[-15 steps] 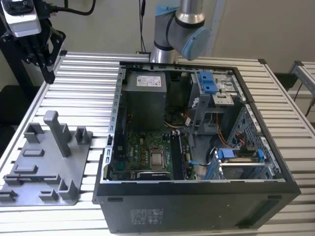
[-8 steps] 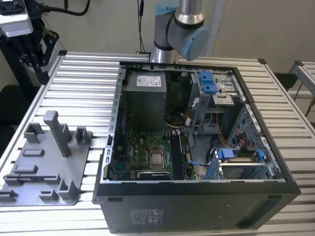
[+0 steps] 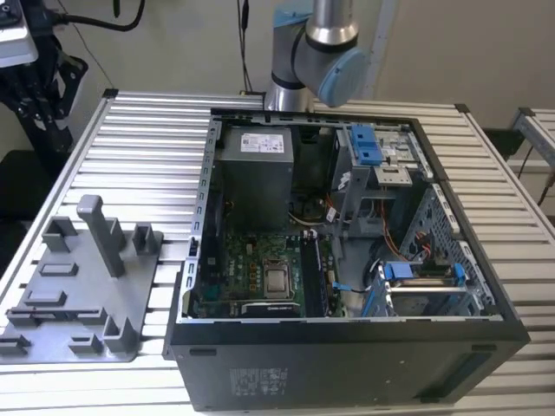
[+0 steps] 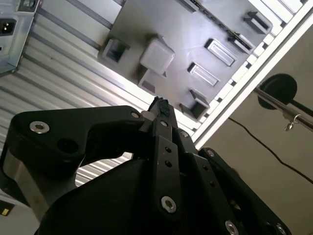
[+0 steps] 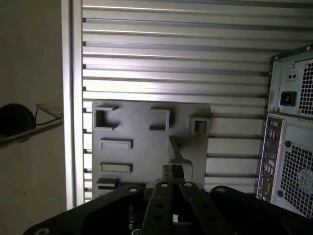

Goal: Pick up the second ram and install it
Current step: 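Reach for the second ram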

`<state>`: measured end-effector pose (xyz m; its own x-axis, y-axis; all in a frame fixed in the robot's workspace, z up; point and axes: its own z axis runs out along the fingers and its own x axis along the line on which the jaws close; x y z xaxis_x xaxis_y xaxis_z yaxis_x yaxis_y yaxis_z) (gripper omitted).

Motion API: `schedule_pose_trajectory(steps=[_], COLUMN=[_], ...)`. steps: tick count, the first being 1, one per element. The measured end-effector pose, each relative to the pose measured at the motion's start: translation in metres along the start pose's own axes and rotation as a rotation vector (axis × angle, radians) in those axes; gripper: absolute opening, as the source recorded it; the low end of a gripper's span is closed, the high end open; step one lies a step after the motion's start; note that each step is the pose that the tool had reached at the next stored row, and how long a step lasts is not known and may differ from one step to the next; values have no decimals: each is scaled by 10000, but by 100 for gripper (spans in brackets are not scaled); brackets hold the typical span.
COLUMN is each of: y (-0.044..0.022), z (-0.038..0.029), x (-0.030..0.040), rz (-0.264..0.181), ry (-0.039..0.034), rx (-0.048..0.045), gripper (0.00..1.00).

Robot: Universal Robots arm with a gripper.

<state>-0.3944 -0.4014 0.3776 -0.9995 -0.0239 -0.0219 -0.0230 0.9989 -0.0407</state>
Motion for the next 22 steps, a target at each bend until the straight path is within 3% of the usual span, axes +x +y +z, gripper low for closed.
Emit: schedule_pose_trajectory(steps=[7,11,18,22], y=[5,7,3,-61], z=[27,34,33,38], x=[218,302,315,316], rz=[-78,-120,-127,-126], ry=[-4,-5,-5,-6], rx=[-1,-2,-2,-3], gripper=[11,11,11,11])
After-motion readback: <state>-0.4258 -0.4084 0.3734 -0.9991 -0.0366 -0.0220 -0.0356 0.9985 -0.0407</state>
